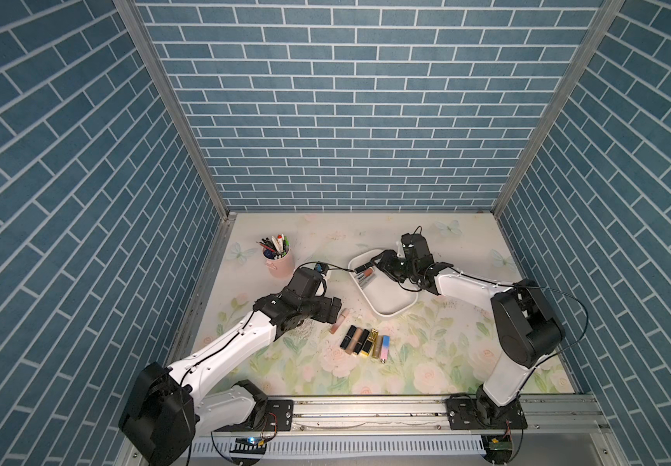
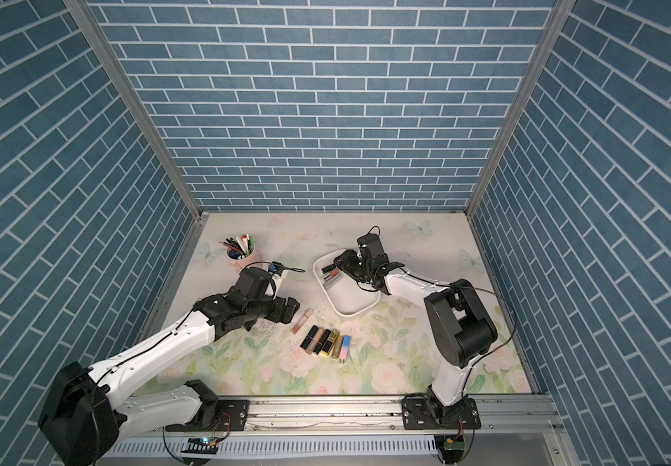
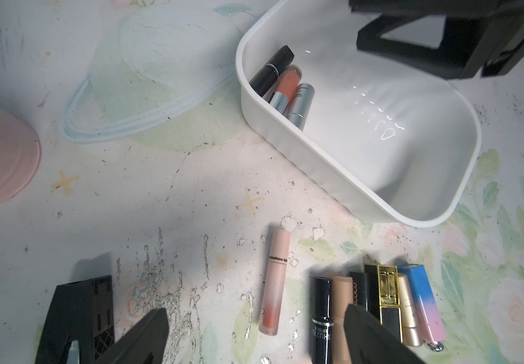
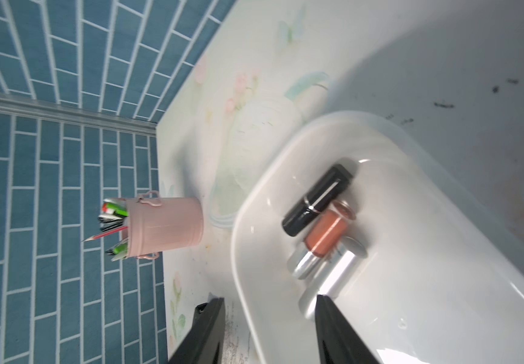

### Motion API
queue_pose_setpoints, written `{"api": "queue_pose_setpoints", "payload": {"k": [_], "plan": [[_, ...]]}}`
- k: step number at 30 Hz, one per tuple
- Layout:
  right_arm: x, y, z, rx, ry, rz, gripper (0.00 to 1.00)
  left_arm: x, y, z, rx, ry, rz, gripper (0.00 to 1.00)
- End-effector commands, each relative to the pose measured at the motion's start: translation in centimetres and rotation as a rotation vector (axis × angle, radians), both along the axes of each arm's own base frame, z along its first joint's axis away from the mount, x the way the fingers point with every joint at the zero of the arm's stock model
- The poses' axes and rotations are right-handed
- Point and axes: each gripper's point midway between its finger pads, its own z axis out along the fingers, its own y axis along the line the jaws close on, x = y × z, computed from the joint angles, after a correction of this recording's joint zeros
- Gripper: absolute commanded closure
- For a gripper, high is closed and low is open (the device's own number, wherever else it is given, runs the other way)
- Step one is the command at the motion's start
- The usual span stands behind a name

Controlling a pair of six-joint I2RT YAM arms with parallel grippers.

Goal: Put the lipstick into the storage box
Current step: Place the lipstick in the storage box, then pick up the lipstick at the center of the board.

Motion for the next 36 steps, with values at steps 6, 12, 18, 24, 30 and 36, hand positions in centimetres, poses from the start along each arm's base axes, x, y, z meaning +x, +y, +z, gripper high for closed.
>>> {"api": "queue_pose_setpoints", "payload": {"k": [6, 12, 18, 24, 30, 36], "plan": [[-3.0, 0.5, 8.0, -0.076, -0.241, 0.177, 0.49, -0.5, -1.4, -2.4, 0.059, 0.043, -0.035, 0.20], [-6.7, -2.2, 8.0, -0.180, -0.279, 0.240, 0.49, -1.3, -2.6, -4.4, 0.126, 0.087, -0.060, 0.29], [-9.1, -4.2, 6.8, -0.217, -0.282, 0.256, 0.49, -1.4, -2.3, -5.8, 0.182, 0.126, -0.038, 0.38], [-10.1, -4.8, 5.3, -0.215, -0.264, 0.255, 0.49, -1.8, -1.9, -7.3, 0.231, 0.175, -0.039, 0.41], [-10.2, -5.0, 5.1, -0.211, -0.263, 0.247, 0.49, -2.1, -1.9, -8.4, 0.259, 0.208, -0.056, 0.43], [-10.4, -5.2, 4.9, -0.211, -0.259, 0.241, 0.49, -2.1, -2.4, -9.6, 0.277, 0.240, -0.086, 0.46]]}}
